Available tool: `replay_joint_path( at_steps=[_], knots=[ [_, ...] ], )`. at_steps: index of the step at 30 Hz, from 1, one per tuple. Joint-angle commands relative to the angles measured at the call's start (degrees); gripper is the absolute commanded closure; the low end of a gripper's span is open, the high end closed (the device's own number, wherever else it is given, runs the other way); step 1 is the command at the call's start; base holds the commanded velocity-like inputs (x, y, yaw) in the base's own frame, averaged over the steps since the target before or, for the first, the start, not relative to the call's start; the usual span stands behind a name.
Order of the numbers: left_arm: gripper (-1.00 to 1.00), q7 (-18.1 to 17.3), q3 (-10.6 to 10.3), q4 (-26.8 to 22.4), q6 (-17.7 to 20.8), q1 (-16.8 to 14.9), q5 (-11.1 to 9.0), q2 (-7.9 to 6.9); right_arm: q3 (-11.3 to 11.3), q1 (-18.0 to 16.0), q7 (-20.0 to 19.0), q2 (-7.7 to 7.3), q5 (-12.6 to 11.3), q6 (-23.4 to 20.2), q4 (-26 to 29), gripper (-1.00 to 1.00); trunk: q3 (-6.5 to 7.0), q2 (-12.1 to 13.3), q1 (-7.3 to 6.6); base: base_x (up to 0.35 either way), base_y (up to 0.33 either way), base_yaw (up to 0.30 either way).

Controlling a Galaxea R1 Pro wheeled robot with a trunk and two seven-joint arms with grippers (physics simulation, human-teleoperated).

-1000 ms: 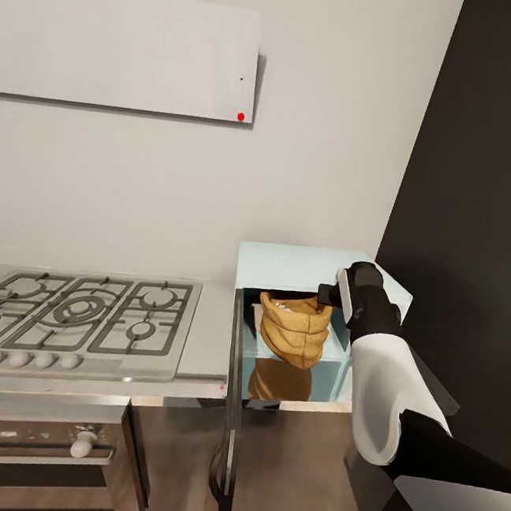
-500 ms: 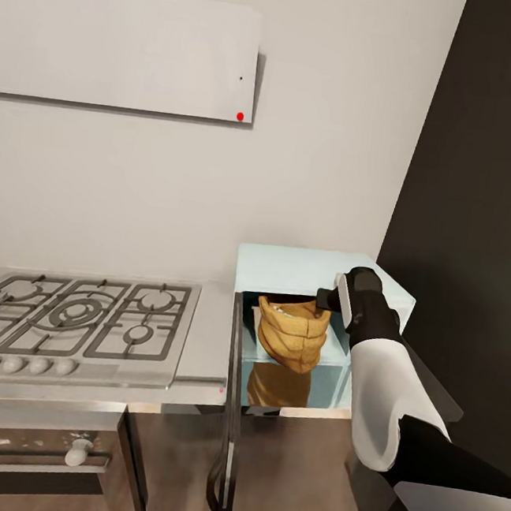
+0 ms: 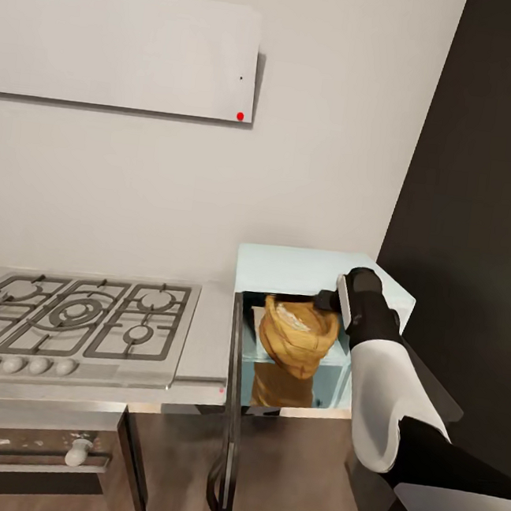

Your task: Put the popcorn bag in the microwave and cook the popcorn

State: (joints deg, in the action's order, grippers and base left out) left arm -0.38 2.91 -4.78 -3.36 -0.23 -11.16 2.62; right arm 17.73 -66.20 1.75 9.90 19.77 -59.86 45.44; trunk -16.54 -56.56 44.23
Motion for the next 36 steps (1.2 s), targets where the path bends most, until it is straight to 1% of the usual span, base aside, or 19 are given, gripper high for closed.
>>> replay_joint_path(
  at_steps=[1, 8, 10, 14, 16, 30, 36],
  knots=[
    [-1.0, -0.05, 0.26, 0.04, -0.16, -0.03, -0.18, 0.01, 0.2, -1.66, -0.12, 0.1, -1.93, -0.14, 0.34, -1.0, -0.06, -0.05, 0.01, 0.0, 0.0, 0.0],
    [-1.0, -0.05, 0.26, 0.04, -0.16, -0.03, -0.18, 0.02, -0.11, -1.66, -0.48, 0.1, -1.93, -0.14, 0.96, -1.0, -0.06, -0.05, 0.01, 0.0, 0.0, 0.0],
    [-1.0, -0.06, 0.26, 0.04, -0.16, -0.03, -0.18, 0.02, -0.29, -1.66, -0.51, 0.1, -1.97, -0.14, 1.97, -1.0, -0.06, -0.05, 0.01, 0.0, 0.0, 0.0],
    [-1.0, -0.06, 0.24, 0.06, -0.16, -0.03, -0.15, 0.02, -0.46, -1.66, -0.47, 0.1, -3.46, -0.14, 3.72, -1.0, -0.06, -0.05, 0.01, -0.005, 0.0, 0.0],
    [-1.0, -0.06, 0.21, 0.05, -0.16, -0.03, -0.11, 0.07, -0.54, -1.66, -0.44, 0.1, -3.73, -0.14, 3.82, -1.0, -0.06, -0.05, 0.01, -0.127, 0.0, 0.0],
    [-1.0, -0.03, 0.22, 0.05, -0.16, -0.03, -0.09, 0.11, -0.64, -1.62, -0.34, 0.1, -3.86, -0.14, 3.25, -1.0, -0.06, -0.05, 0.01, -0.327, 0.0, 0.0],
    [-1.0, -0.06, 0.21, 0.04, -0.18, -0.03, -0.09, 0.03, -0.67, -0.74, -0.37, -0.05, -3.86, -0.14, 3.17, -1.0, -0.06, -0.05, 0.01, -0.26, 0.0, 0.0]
  ],
)
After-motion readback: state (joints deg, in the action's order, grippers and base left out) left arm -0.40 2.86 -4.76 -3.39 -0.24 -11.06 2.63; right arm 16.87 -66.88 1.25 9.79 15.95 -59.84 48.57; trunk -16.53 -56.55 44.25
